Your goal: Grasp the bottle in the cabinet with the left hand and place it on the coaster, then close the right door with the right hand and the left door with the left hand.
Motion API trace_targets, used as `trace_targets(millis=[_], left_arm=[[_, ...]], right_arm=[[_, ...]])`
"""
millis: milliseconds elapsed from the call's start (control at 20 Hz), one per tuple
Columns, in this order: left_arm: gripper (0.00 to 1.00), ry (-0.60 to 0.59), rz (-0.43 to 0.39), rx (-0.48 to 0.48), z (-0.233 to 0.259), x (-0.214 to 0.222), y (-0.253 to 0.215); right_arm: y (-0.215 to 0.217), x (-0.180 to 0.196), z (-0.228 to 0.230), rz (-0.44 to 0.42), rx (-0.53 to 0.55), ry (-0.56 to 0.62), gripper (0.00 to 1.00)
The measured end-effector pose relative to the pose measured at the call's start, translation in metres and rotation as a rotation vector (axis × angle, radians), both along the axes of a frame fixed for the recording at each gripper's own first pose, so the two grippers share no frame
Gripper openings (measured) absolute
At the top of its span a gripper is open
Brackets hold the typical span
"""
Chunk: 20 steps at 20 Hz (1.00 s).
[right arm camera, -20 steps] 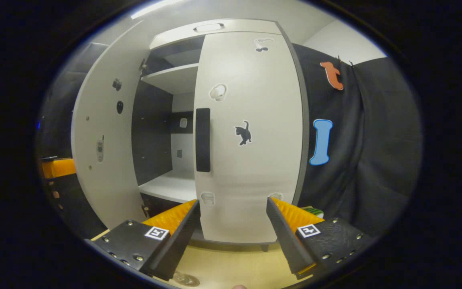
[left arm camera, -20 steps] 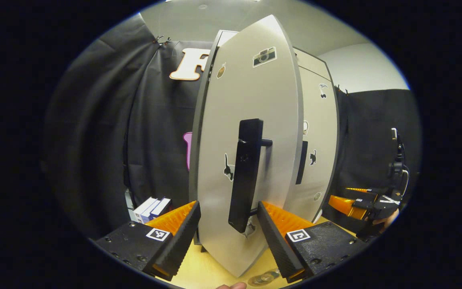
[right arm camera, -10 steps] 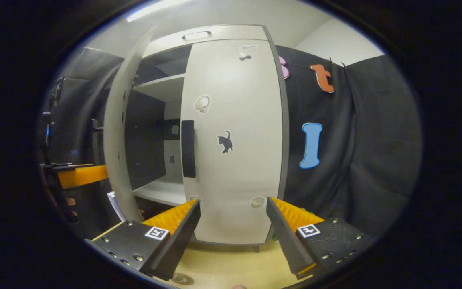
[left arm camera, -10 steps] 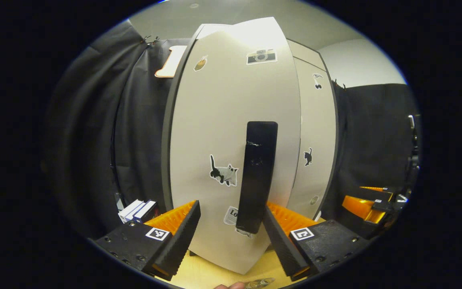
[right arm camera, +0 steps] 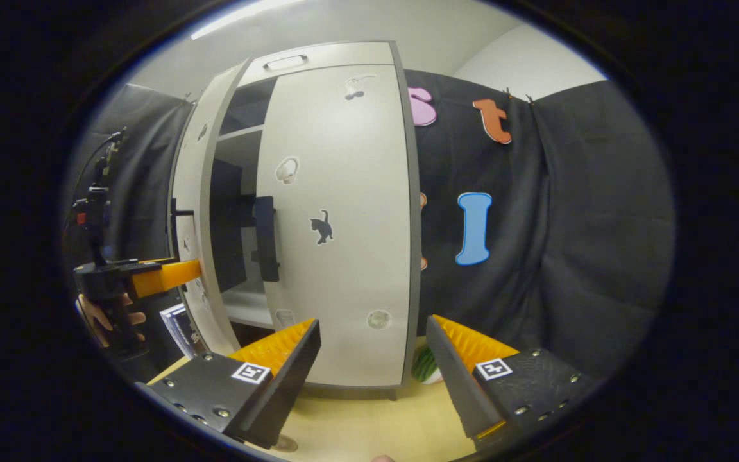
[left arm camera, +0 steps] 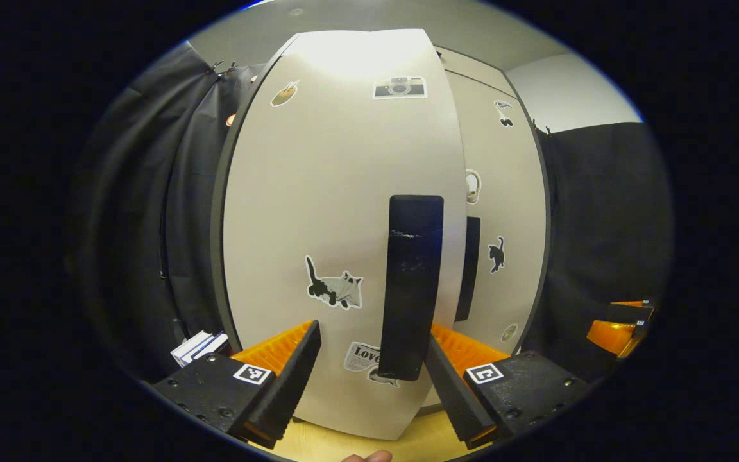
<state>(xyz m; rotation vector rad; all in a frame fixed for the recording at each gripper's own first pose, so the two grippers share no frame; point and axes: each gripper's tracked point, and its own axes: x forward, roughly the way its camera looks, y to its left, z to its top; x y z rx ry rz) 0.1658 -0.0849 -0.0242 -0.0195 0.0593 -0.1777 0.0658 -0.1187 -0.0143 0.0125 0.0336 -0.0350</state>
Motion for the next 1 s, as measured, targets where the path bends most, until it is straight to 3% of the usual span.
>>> trace_targets(millis=[600,1000], left_arm=[[0.91,0.008,0.009,0.024,-0.006,0.016,-0.017],[0.91,-0.015,0.002,0.007,0.010,-0.030,-0.019]], right_arm=[[0.024,-0.001,-0.005,0.063,-0.012,0.020,1.00],[0.046,-0.008,0.005,0.084,0.012,0.005,1.00]])
